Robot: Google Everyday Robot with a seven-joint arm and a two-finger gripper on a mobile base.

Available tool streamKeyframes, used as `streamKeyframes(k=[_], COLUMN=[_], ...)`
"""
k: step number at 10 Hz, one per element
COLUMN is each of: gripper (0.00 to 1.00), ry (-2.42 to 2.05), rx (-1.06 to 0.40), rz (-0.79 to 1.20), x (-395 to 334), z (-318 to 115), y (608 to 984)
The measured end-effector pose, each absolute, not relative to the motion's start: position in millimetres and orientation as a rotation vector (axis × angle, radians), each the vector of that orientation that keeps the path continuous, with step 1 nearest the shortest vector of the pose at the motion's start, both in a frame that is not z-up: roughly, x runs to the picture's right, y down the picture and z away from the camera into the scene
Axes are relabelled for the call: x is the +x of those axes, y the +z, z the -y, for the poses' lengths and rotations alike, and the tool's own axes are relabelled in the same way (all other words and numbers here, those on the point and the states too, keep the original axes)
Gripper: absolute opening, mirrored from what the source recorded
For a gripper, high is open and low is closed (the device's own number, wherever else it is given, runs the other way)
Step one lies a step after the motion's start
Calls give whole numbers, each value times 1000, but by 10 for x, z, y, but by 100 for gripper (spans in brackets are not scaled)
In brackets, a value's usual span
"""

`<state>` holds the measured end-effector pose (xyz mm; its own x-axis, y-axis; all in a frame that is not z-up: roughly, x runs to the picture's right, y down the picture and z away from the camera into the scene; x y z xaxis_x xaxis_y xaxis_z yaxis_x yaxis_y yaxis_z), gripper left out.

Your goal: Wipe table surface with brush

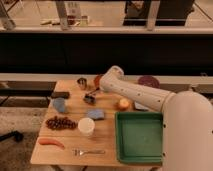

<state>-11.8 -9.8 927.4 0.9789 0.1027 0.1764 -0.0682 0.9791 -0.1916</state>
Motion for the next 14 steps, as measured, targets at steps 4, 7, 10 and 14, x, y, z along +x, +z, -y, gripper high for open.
streamKeyframes(k=[4,7,10,14], gripper=[5,5,5,5], ry=[55,21,6,2], rx=[-192,-199,-205,-217], rz=[224,258,275,295], x=[-404,-667,-760,-752], z=[53,83,79,-48], y=[9258,9339,9373,9208])
